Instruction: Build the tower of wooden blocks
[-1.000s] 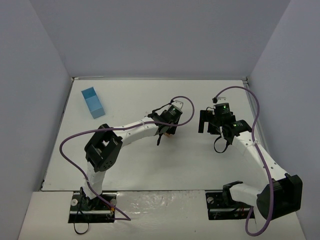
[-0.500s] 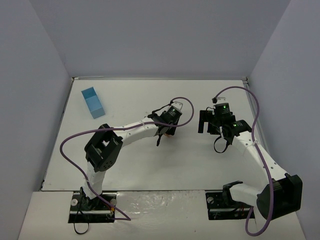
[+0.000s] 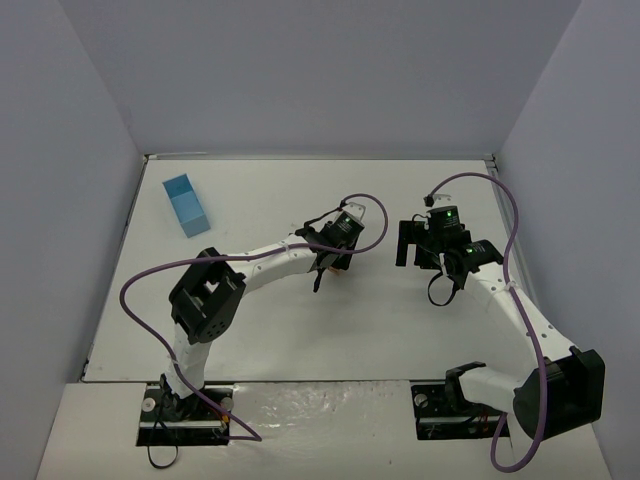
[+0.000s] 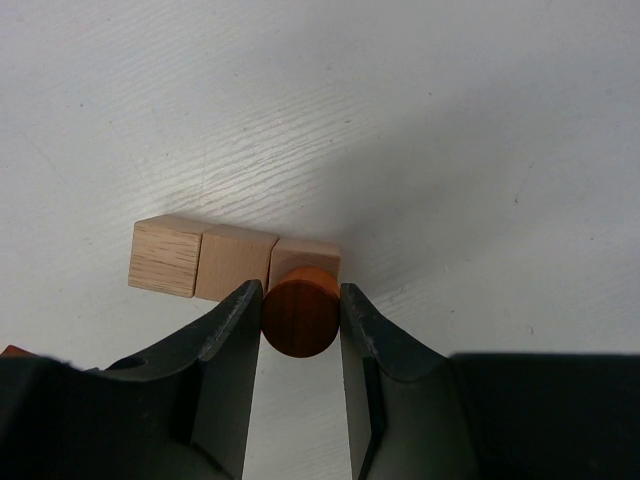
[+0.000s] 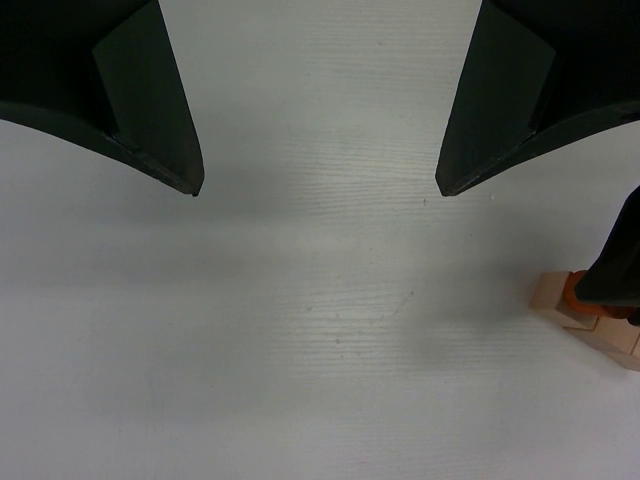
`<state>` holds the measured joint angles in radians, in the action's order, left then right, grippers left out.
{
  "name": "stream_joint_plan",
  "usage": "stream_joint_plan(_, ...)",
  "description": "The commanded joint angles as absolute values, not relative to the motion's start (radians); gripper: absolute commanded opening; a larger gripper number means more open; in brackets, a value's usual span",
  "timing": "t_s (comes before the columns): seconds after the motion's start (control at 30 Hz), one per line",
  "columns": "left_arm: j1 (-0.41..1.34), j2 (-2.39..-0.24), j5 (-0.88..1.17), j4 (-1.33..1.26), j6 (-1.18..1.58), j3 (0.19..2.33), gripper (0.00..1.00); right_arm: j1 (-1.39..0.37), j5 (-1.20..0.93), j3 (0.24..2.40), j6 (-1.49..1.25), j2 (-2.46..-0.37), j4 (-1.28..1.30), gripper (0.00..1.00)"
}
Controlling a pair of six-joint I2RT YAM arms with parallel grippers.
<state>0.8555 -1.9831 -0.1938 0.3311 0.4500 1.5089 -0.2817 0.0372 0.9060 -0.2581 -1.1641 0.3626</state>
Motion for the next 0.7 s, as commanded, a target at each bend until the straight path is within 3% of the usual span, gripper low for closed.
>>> stream_joint_plan(0.0, 0.848, -1.956, -0.229, 0.271, 0.449, 1.527, 0.01, -0.277, 0.037, 0.899, -0.258, -1.152, 0.324, 1.00)
stream_joint_plan(0.67, 0.849, -1.968, -0.235, 0.255, 0.449, 1.515, 0.01, -0.278, 0.036, 0.894, -0.258, -1.148, 0.319, 1.00)
